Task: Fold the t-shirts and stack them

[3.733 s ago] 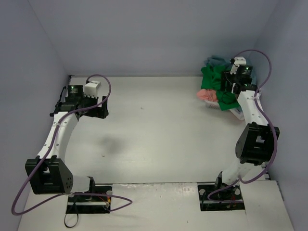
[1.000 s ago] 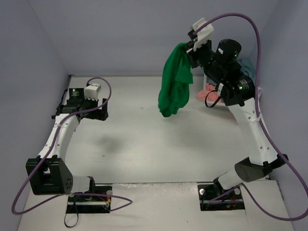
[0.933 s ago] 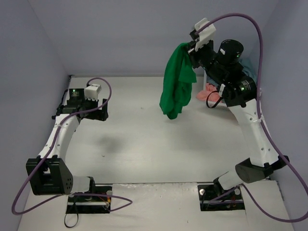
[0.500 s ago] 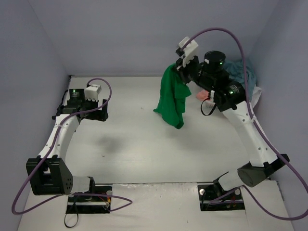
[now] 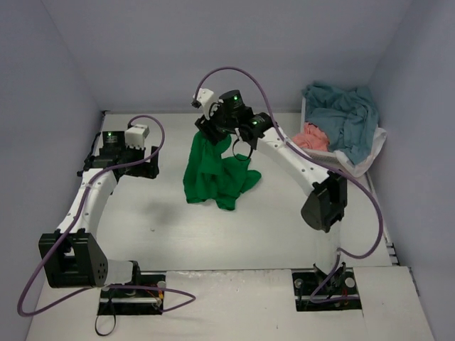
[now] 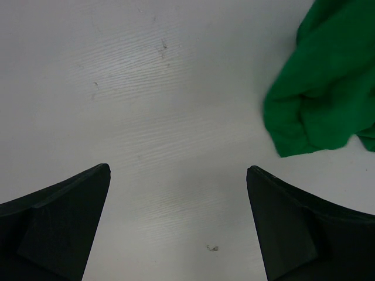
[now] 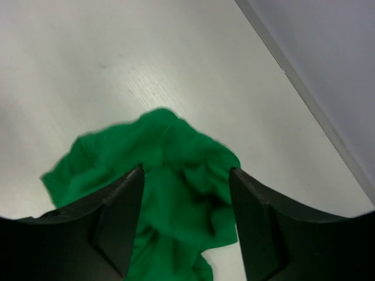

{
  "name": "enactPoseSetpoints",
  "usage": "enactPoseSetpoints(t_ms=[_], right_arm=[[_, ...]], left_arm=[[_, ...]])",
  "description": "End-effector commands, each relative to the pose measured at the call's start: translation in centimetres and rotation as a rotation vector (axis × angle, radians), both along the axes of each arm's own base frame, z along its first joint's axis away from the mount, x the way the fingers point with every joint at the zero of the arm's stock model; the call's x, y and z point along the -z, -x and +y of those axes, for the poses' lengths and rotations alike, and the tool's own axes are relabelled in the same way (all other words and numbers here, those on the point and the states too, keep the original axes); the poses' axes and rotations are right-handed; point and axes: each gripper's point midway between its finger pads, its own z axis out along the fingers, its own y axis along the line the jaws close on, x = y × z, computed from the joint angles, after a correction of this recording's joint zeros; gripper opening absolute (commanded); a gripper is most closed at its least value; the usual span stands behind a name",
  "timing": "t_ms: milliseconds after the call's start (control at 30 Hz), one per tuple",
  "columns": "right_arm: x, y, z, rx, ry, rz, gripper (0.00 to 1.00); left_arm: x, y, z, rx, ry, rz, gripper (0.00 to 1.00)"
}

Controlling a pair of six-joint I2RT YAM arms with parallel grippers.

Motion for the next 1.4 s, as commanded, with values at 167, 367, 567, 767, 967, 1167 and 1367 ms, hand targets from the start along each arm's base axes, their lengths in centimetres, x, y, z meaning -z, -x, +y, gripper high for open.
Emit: enactPoseSetpoints(t_ms=[167, 367, 567, 767, 967, 1167, 1367], right_arm=[[-0.9, -2.6, -1.7, 0.097, -0.009, -0.065, 0.82], [0.0, 1.1, -4.8, 0.078, 0.022, -0.029, 0.79], [4.2, 5.8, -5.5, -0.022, 0.069, 0.092, 0.79], [6.3, 6.0, -5.5, -0.027, 0.085, 0.143, 0.75], [4.5, 5.6, -7.8, 0.029, 0.055, 0.121, 0.74], [4.0, 4.7, -11.4, 0.096, 0.016, 0.143, 0.72], [4.8, 4.9, -13.3, 0.12, 0.026, 0.161, 0.71]], left_arm=[[-2.4, -0.7, -0.1, 0.018, 0.003, -0.094, 0.95], [-2.1, -0.4, -1.6, 0.084, 0.063, -0.074, 0.95], [-2.2, -0.5, -3.3, 0.154, 0.111, -0.072, 0.95], [-1.7, -2.1, -6.4, 0.268, 0.056, -0.099, 0.95], [-0.8, -4.6, -12.5, 0.456, -0.032, -0.146, 0.94], [-1.9, -10.0, -14.7, 0.444, -0.053, -0.247, 0.86], [-1.3, -13.2, -15.4, 0.42, -0.053, -0.29, 0.83]])
